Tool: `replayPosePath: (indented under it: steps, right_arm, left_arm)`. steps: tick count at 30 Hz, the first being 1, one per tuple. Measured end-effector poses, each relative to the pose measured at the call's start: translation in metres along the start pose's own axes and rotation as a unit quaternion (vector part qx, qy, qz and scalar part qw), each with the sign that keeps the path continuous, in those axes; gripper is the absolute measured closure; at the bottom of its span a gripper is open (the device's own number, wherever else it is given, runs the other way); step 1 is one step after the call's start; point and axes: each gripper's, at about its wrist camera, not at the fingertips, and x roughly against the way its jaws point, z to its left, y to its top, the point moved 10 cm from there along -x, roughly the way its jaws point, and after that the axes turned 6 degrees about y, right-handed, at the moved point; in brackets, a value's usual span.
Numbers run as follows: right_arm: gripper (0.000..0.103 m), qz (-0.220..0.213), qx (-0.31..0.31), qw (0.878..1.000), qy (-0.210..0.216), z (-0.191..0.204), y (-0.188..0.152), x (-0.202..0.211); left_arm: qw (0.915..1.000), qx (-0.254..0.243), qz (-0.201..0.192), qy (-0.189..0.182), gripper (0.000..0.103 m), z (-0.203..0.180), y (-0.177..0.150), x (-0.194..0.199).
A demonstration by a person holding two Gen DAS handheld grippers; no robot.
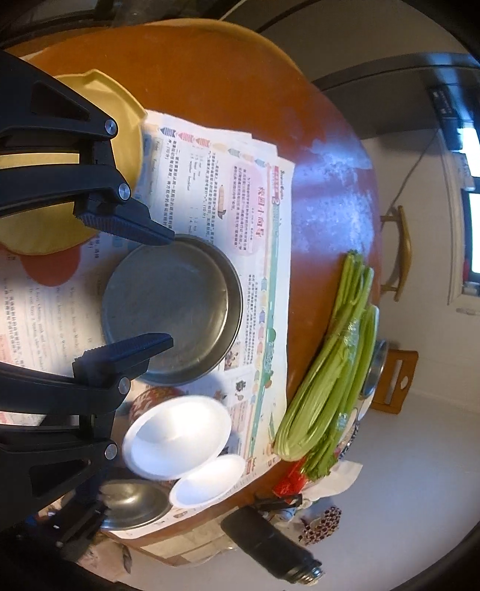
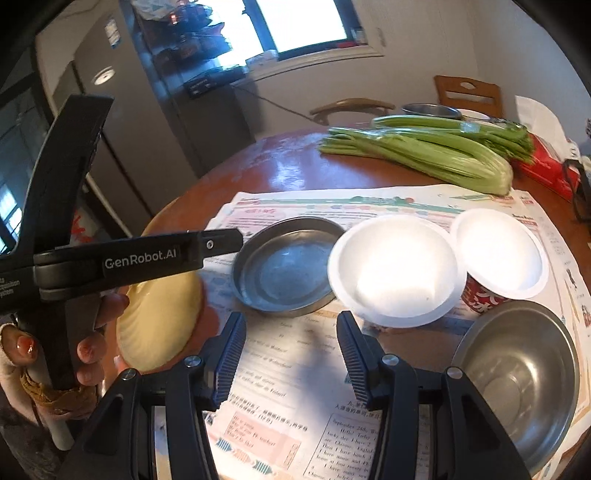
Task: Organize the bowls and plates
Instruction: 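Reach the left tool to the shallow silver pan and grip its rim, then lift the silver pan with the left tool and carry it over the yellow plate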
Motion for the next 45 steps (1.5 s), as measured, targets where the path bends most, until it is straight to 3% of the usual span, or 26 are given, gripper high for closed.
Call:
replayPosePath:
  steps: [13, 25, 29, 32, 39, 45]
  right_arm:
    - [0.052, 0.027, -0.061, 0.998, -0.002, -0.014, -0.003, -0.04]
    - [0.052, 0.023, -0.079, 0.997, -0.011, -0.019, 0.006, -0.06]
    - [0.052, 0.022, -0.077, 0.997, -0.02, -0.022, 0.008, -0.067]
    - [0.052, 0.026, -0.07, 0.997, -0.021, -0.021, 0.009, -0.074]
    - [0.052, 0.029, -0.04, 0.998, -0.041, -0.014, 0.006, -0.081]
    - [0.051, 0.026, -0.031, 0.999, -0.035, -0.01, 0.007, -0.076]
  left_arm:
    - [0.9993, 0.018, 0.031, -0.003, 0.052, 0.011, 0.012, -0.055]
    - [0.9984, 0.033, 0.047, -0.001, 0.052, 0.02, 0.011, -0.078]
    - [0.9982, 0.038, 0.047, -0.005, 0.068, 0.02, 0.01, -0.081]
    - [0.9982, 0.038, 0.045, -0.002, 0.073, 0.021, 0.01, -0.082]
    - [0.999, 0.018, 0.031, 0.029, 0.074, 0.021, 0.008, -0.077]
    - [0.9988, 0.034, 0.027, 0.025, 0.074, 0.026, 0.007, -0.069]
